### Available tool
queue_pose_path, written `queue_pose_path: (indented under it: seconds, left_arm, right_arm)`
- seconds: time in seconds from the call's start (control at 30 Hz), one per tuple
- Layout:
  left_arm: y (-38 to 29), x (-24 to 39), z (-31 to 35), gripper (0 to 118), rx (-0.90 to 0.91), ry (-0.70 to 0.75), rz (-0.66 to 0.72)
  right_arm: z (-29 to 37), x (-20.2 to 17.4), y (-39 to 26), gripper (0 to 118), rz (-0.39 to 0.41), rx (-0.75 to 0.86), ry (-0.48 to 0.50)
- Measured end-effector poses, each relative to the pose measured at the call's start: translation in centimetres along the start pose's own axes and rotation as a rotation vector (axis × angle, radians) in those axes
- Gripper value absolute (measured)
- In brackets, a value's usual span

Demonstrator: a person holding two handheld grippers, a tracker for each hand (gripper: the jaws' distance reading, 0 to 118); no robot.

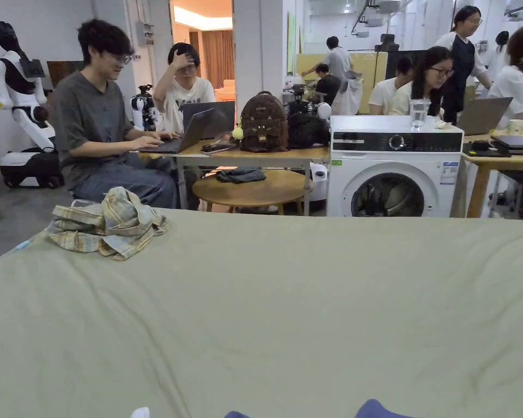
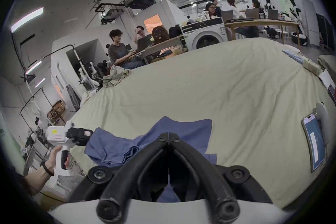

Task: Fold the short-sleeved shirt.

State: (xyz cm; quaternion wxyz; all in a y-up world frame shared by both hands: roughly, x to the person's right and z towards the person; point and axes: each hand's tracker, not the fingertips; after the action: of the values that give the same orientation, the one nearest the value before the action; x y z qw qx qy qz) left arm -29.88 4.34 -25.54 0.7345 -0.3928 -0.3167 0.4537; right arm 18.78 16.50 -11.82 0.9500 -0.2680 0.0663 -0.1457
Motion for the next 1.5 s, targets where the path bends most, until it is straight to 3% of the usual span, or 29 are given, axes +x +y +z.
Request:
queue_pose_path:
  seconds: [0.07,0.1,0.13,0.2,0.33,0.4,0.57,0.63,0.8,0.97,1.03,1.13,1.17,1.23,1.37,1.4,1.47,1.5]
  left_arm:
    - [0.2,0.3,-0.9,58,-0.046,0.052,-0.003]
    - [0.2,0.7,-1.1,57,-0.075,0.14,-0.081]
    - [-0.1,1.2,-1.2,48,-0.076,0.198,-0.127]
    - [-0.2,1.4,-1.0,17,-0.031,0.15,-0.109]
    - [0.1,1.8,1.1,12,0.083,0.048,-0.001]
    - [0.8,3.2,2.4,11,0.118,0.099,-0.055]
    - [2.7,8.2,6.2,11,0.229,0.226,-0.246]
    - [2.5,11.3,5.3,11,0.189,0.249,-0.334]
    - [-3.1,17.5,-4.5,11,-0.014,0.14,-0.486]
    - [-6.9,15.9,-15.6,11,-0.237,0.242,-0.588]
    - [-8.1,15.8,-17.4,11,-0.242,0.279,-0.614]
    - [-8.0,15.9,-16.6,11,-0.287,0.092,-0.563]
    - [-7.6,16.1,-15.8,15,-0.284,-0.001,-0.527]
    - [-7.0,17.5,-13.3,48,-0.219,-0.057,-0.514]
    - [-5.3,17.0,-10.4,52,-0.123,-0.024,-0.466]
    - [-5.5,16.6,-10.4,45,-0.122,-0.003,-0.467]
    - [-6.1,15.5,-11.2,0,-0.153,0.064,-0.498]
    - [-6.9,15.1,-12.2,0,-0.22,0.058,-0.499]
  right_arm:
    - [0.4,0.5,0.1,0,-0.012,0.008,-0.005]
    - [0.5,0.8,0.1,0,-0.025,0.011,-0.008]
    - [0.6,1.2,0.1,0,-0.043,0.014,-0.012]
    - [0.7,1.8,0.0,0,-0.091,0.019,-0.021]
    - [0.9,2.1,-0.2,0,-0.086,0.011,-0.026]
    - [1.0,2.1,-0.1,0,-0.064,0.005,-0.034]
    - [1.5,2.3,0.3,0,-0.06,0.026,-0.028]
    - [1.6,2.4,0.5,0,-0.056,0.032,-0.03]
    - [1.9,2.5,0.8,0,-0.092,0.053,-0.034]
    - [3.3,2.3,0.3,0,-0.069,0.048,-0.06]
    - [4.0,2.3,0.2,0,-0.064,0.047,-0.079]
    - [4.2,2.9,0.1,0,-0.05,0.044,-0.078]
    - [4.1,2.9,0.1,0,-0.048,0.04,-0.081]
    - [4.0,3.0,0.1,0,-0.052,0.039,-0.075]
    - [4.0,2.9,0.0,0,-0.087,0.051,-0.047]
    - [4.0,2.8,0.0,0,-0.088,0.054,-0.047]
    - [3.8,2.3,-0.1,0,-0.086,0.051,-0.047]
    - [3.6,2.2,-0.2,0,-0.084,0.046,-0.047]
